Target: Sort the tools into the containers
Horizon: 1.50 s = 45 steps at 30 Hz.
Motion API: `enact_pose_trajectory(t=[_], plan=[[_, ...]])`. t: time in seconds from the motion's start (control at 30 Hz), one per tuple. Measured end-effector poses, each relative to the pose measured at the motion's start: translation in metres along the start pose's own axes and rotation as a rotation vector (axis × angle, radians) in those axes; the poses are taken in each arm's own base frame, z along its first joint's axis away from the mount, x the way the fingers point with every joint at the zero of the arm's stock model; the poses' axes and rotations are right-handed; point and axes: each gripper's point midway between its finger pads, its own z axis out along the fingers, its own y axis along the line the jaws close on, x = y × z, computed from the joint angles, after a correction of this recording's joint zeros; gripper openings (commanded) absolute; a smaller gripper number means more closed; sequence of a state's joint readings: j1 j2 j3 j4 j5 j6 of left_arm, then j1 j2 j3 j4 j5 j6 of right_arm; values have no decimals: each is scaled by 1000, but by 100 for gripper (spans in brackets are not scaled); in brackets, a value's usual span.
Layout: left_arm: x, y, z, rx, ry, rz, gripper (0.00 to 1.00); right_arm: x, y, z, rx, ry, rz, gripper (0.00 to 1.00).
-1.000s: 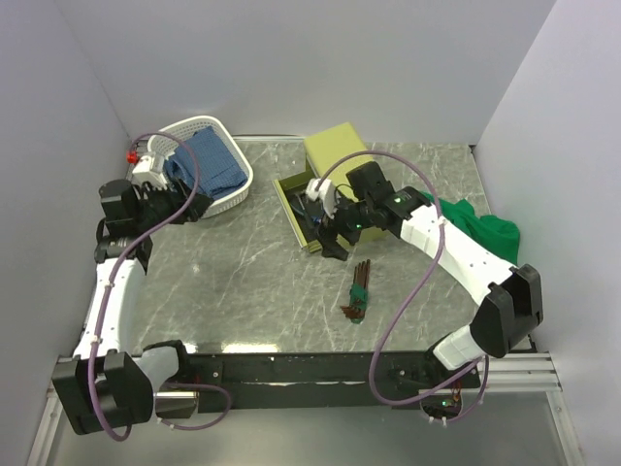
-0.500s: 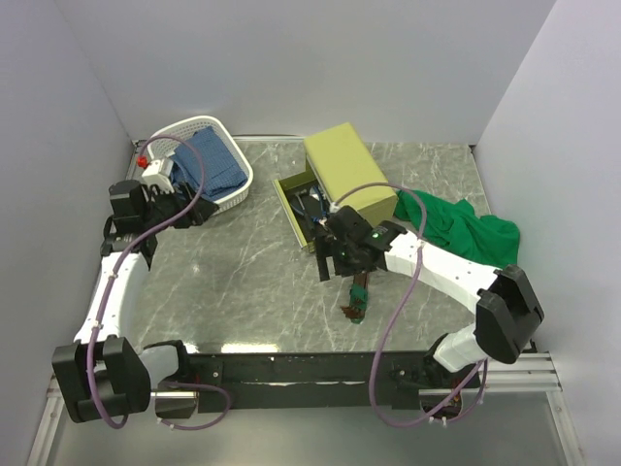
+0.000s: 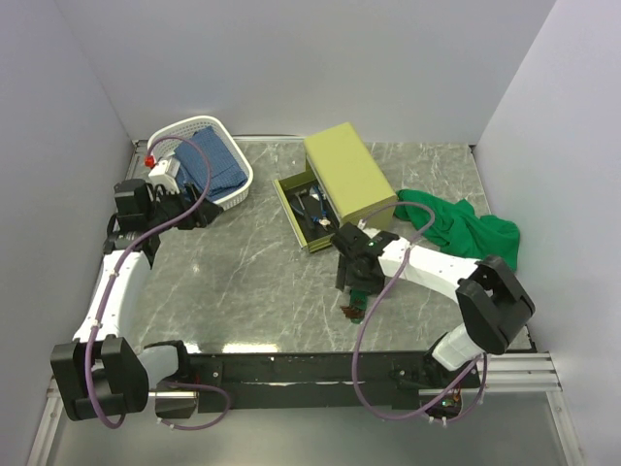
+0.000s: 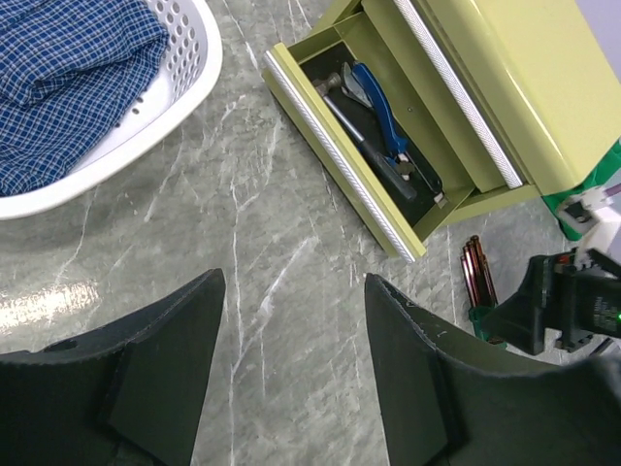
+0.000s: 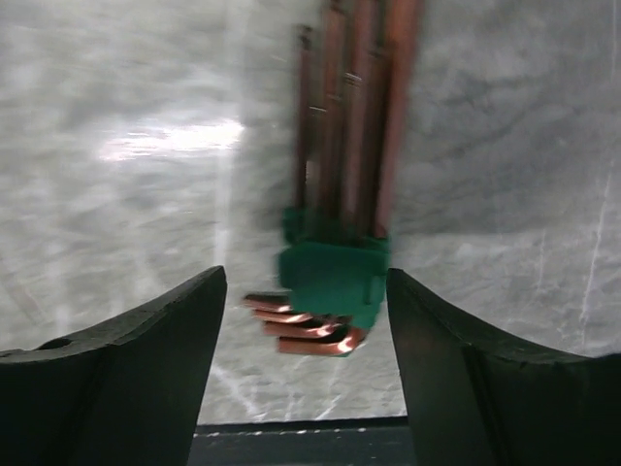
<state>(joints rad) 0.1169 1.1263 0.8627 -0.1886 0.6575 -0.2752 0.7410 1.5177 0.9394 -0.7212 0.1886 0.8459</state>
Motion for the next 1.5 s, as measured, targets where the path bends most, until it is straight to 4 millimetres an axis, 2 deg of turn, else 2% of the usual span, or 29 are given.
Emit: enact_pose_trajectory(t=[0.07,0.17,0.27,0.33,0.4,0.73,0.8,0.9,1.03,1.2,1.27,1.37,1.5], plan=[[0,-1,0,1,2,-1,65,8,-10,8,31,28,13,73],[0,-2,0,1,6,-2,65,13,-21,20,45,48,37,67],[1,-2,0,3,8,-2,65,11,-19,28,11,55,52,57],[1,-3,1,5,9,-1,65,10,-18,29,-8,56,34,34],[1,-3,1,6,10,-1,65,10,-18,30,-24,61,22,0],[-2,-4,-3,-8,-4,20,65,14,-11,23,-98,75,-119,0],[-5,-7,-6,-6,-20,39,65,18,-4,16,-132,79,-183,0],[-11,-12,-12,-1,-44,61,65,15,16,-5,-205,45,-297,0],[-14,-15,-14,-1,-54,75,65,-9,60,-50,-342,-72,-415,0],[-27,-19,-18,1,-75,110,65,-52,116,-116,-490,-251,-504,0],[-34,-23,-20,3,-88,124,66,-74,135,-132,-508,-318,-517,0],[-44,-29,-25,7,-106,138,66,-109,163,-138,-504,-396,-505,0],[-47,-35,-32,5,-120,148,66,-146,184,-114,-443,-423,-490,0]])
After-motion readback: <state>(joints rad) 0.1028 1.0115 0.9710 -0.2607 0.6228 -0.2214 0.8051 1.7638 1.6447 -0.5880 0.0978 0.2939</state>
